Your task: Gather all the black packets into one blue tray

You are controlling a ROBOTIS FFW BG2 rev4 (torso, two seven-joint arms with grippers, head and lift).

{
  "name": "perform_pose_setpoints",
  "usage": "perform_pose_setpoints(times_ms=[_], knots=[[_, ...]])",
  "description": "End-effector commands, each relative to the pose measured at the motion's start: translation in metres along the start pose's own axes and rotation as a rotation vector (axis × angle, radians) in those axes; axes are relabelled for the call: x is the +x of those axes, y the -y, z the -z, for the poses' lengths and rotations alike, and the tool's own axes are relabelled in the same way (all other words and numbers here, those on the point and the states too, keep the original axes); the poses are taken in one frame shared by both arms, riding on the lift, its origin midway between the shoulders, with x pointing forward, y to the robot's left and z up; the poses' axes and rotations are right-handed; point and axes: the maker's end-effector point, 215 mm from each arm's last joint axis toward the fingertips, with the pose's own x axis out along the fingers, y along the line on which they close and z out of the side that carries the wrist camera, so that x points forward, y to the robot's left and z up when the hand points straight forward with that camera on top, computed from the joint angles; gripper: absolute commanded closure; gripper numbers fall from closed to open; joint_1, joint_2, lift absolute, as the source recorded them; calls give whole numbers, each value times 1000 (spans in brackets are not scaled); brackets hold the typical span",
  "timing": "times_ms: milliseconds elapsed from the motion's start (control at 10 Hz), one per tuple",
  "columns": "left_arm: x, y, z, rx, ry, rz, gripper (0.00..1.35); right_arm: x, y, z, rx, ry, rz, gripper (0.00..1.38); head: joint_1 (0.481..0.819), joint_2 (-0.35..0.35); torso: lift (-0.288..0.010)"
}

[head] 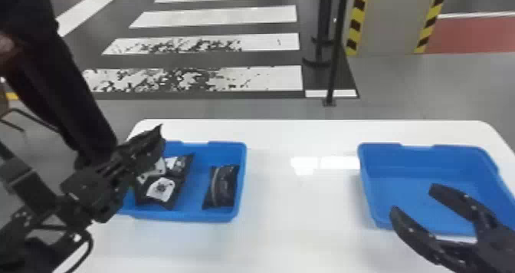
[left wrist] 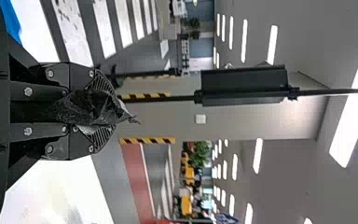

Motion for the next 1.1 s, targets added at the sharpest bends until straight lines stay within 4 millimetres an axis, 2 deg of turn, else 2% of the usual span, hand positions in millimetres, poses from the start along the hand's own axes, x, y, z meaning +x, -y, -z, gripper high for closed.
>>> perform_pose_setpoints(times_ms=[0,100,200,400,500,600,700,800,900,1000], knots=[[-4,-54,30,97,-101,-68,1208,-5,-1,10,27,-16,4,185,695,146,-110],[12,-71,47,130,-131,-61,1202,-4,-3,15,45,-16,-1,186,695,190,-110],[33,-78,59,152,-144,-46,1199,-4,-3,16,49,-19,-2,186,695,217,-110],[71,-66,68,188,-158,18,1184,-3,-3,17,52,-19,-3,186,695,217,-110],[80,-53,68,167,-144,44,983,-5,-3,18,57,-21,-2,186,695,198,-110],[79,-39,73,108,-122,54,438,-9,-1,19,73,-15,10,186,695,180,-110],[68,-32,84,85,-123,50,21,-22,6,16,67,-9,55,185,695,159,-110],[55,-18,84,35,-86,53,84,-35,14,11,70,7,110,186,695,148,-110],[32,-5,73,10,-53,32,206,-56,28,3,48,16,191,186,695,127,-110],[4,6,60,9,-49,1,266,-76,42,-2,22,19,260,188,695,99,-110]])
